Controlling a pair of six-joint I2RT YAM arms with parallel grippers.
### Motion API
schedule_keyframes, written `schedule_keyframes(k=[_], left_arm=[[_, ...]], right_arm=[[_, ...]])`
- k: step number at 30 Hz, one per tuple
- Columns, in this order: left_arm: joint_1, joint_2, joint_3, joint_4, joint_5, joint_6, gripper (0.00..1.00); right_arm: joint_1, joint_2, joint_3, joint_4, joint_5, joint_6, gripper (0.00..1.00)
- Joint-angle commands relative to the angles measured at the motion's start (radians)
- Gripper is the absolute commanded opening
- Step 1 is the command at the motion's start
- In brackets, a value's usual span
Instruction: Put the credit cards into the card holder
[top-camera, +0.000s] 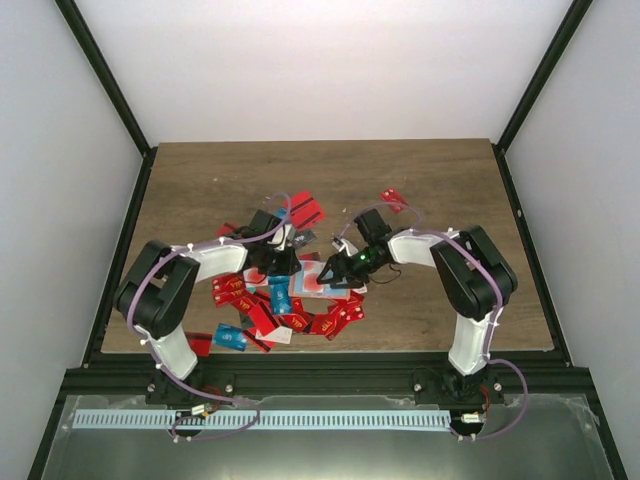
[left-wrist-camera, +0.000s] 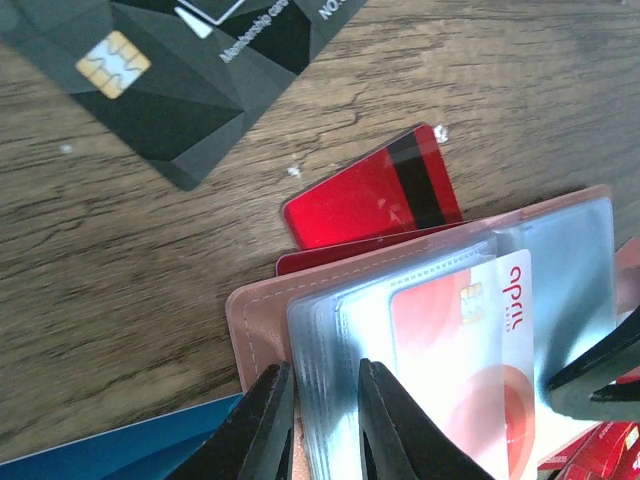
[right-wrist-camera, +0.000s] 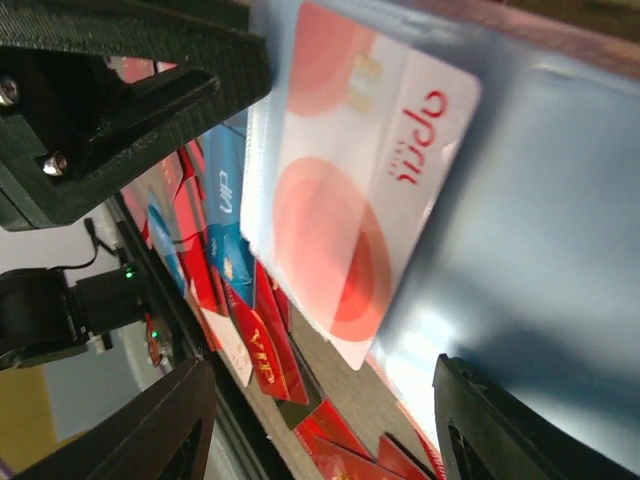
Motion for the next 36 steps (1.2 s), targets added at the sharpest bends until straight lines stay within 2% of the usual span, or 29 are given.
schedule_keyframes(k=[1, 4, 7, 9, 15, 25, 36], left_arm=[[0.0, -0.034, -0.011, -0.062, -0.063, -0.004, 0.21], [0.0, -0.057, -0.017, -0.075, -0.08, -0.006, 0.21], [0.0, -0.077, -0.018, -0.089, -0.095, -0.004, 0.21], [-0.001, -0.087, -0.017, -0.101, -0.099, 0.0, 0.21], [-0.001, -0.116, -0.023, -0.147, -0.118, 0.008, 0.21], [-0.005, -0.082, -0.045, -0.142, -0.114, 0.006, 0.18], [-0.037, -0.028, -0.043, -0.109, -0.091, 0.005, 0.18]], right_arm=[[0.007, -0.033, 0.05, -0.026, 0.14, 0.01, 0.59], [0.007, -0.035, 0.072, -0.013, 0.218, 0.038, 0.52], [0.008, -0.041, 0.083, -0.003, 0.28, 0.051, 0.34], [0.011, -0.044, 0.085, -0.004, 0.309, 0.049, 0.25], [0.04, -0.04, 0.103, -0.027, 0.385, 0.036, 0.12], [0.082, -0.016, 0.119, -0.038, 0.459, 0.041, 0.05], [0.121, 0.02, 0.135, -0.042, 0.487, 0.046, 0.03]])
